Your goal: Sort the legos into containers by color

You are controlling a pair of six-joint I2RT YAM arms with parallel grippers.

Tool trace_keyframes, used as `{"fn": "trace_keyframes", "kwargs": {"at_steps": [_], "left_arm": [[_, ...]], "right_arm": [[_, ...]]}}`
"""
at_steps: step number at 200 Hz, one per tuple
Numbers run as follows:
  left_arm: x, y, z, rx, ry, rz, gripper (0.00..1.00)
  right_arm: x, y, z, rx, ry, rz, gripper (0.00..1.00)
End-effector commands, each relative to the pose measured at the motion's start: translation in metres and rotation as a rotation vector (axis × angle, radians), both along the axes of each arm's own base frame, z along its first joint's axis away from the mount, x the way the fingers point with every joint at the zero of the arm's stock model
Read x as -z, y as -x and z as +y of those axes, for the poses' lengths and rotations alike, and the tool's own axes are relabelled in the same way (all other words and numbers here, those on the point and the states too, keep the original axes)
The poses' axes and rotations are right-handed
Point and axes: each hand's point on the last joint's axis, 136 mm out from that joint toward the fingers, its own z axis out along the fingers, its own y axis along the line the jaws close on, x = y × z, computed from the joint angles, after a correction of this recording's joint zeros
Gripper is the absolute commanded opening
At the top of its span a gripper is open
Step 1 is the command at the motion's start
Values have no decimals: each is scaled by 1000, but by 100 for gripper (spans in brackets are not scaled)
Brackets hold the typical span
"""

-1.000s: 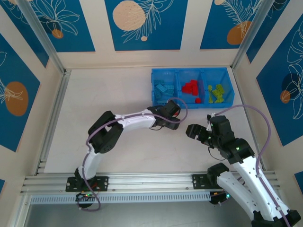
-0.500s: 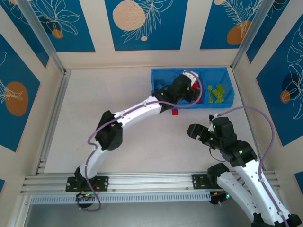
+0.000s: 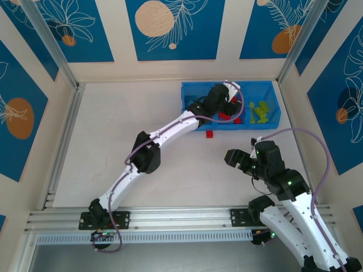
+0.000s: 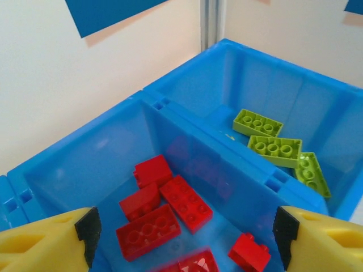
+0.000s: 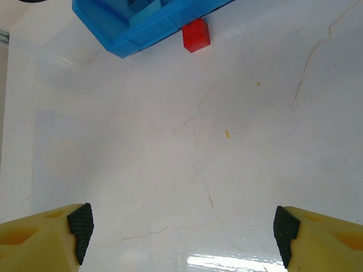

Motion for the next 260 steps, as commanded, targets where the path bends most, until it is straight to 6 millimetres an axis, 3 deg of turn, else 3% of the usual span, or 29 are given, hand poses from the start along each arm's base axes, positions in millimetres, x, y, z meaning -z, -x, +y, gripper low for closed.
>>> {"fn": "trace_keyframes", "kwargs": {"at_steps": [1,23,34,54,75,89,112,141,177,201,227,260], "left_arm": [[-83,30,11,59,93,-46,81],[-112,71,34,103,160,-83,81],[-129,95,56,109,207,-108,81],[-139,144,99,131,242,-121,81],[-130,201,138,211,203,-135,81],[-112,236,160,286,152,-127,85],[-73,269,195,315,65,-77,91],[-22,284,231,278,-5,-42,98],[19,286,258,233,-77,-82,100],[27,282,266,194,-96,-99,100],[27,279,270,171,-106,-114,100],[26,279,270,170,-102,-113,100]], "right_arm": [[-3,1,0,6,-9,-7,85],[1,-4,3,-10,5,-4,85],[5,-9,5,-20,24,9,85],[11,-21,13,-57,47,27,85],[19,-42,27,-101,71,19,85],[26,-58,38,-143,106,10,85],[42,-88,52,-180,221,-3,85],[68,-130,59,-168,388,4,86],[102,-180,64,-147,530,22,86],[126,-206,61,-107,590,68,87],[147,-217,65,-97,579,108,81],[162,-215,66,-93,574,133,56]]}}
